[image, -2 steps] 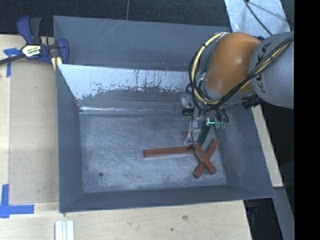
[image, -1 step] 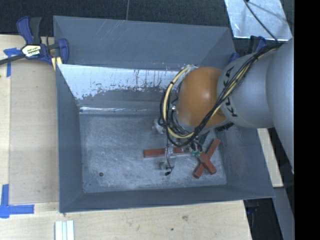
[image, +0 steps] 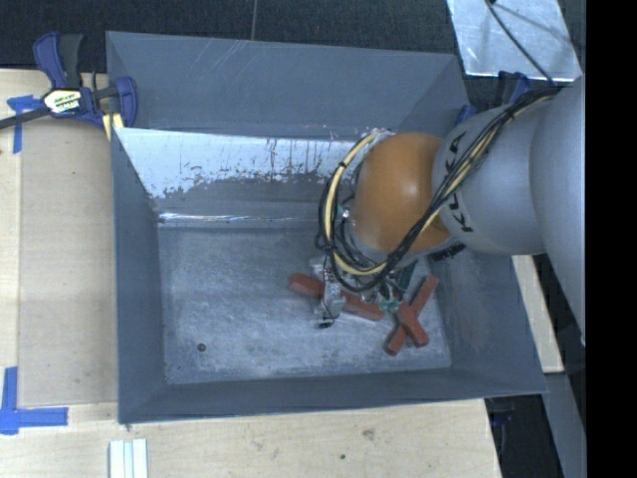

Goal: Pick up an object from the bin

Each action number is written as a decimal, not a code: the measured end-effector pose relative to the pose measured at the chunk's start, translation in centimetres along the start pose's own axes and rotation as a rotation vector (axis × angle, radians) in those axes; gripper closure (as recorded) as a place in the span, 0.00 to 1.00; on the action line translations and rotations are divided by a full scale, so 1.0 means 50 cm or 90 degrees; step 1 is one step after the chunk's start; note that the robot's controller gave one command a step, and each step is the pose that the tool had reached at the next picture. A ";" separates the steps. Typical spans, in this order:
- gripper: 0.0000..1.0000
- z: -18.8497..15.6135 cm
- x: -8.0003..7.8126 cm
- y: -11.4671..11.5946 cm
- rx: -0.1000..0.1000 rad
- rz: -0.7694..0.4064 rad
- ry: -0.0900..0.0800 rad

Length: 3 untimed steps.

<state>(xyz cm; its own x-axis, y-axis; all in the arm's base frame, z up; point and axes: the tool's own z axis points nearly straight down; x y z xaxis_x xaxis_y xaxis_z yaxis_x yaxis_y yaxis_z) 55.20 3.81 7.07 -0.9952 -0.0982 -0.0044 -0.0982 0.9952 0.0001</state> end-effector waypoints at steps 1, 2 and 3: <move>1.00 -0.273 -0.033 -0.034 0.001 -0.091 -0.005; 0.00 -0.264 -0.029 -0.033 0.000 -0.091 0.000; 0.00 -0.012 -0.035 -0.019 0.000 -0.140 0.001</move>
Offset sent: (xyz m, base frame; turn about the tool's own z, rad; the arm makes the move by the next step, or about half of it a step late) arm 0.0145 -0.0145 0.1313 -0.1443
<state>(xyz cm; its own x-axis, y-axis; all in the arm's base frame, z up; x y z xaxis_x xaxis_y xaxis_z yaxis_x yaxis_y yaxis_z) 57.02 3.03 7.66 -0.9496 -0.3136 -0.0033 -0.3136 0.9496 -0.0007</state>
